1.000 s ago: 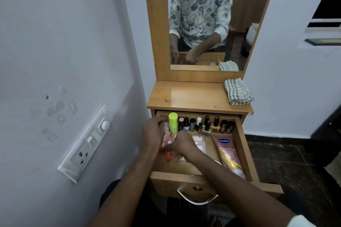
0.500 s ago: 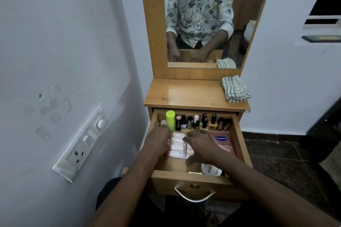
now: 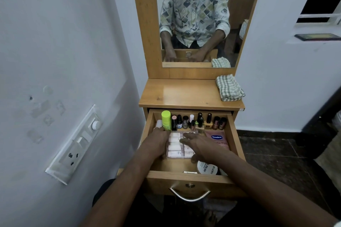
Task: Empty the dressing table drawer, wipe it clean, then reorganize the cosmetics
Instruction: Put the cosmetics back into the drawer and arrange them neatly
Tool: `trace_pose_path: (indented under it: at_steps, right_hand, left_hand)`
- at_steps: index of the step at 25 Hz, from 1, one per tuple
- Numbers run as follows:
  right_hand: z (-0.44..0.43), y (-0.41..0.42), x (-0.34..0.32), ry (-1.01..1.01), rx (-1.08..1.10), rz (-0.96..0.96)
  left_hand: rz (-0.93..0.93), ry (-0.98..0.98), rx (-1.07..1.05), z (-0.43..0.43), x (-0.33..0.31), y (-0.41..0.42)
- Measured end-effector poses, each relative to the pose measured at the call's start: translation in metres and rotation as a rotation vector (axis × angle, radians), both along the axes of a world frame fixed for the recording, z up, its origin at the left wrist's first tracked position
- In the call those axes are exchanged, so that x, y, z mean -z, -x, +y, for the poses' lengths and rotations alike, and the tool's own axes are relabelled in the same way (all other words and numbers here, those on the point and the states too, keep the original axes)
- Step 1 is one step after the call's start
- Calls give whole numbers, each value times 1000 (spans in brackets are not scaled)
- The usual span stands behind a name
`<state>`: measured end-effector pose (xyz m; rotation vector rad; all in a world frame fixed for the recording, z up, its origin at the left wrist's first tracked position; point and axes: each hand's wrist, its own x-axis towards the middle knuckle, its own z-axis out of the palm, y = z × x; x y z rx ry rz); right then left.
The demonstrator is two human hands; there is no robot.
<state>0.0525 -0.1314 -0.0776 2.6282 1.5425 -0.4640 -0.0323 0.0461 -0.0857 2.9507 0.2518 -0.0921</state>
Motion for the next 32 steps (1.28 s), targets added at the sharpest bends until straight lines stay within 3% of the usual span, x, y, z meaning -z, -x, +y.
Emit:
trace_pose_path:
  at_steps: [4,10,13,16,19,22,24,25,29,32]
  right_hand:
    - [2,1,0,8,1,-6]
    - [1,0,3,11,-10,-25]
    - [2,1,2,8,-13,-32]
    - [1,1,3,16,-14,-34]
    - [2,1,2,16,-23,-43]
    - [3,1,3,24,-22,-44]
    - [2,1,2,31,-23,-39]
    - [2,1,2,32,-22,-38]
    - [2,3,-1,38,-22,-32]
    - [-2,3,-8,-38,11,27]
  left_hand:
    - [22,127,-60,2,-2,-1]
    - [18,54,-234,-10,6,6]
    - [-2,178,-322,-13,2,6]
    - [17,154,-316,-18,4,11]
    - [-22,249,-371,-13,7,3]
    - [40,102,-359,-6,14,1]
    - [-1,157,-288,-6,14,-2]
    - [-22,214,-354,-5,14,-3]
    - [119,191,-488,-9,-1,-12]
    - [69,165,-421,-11,-8,-10]
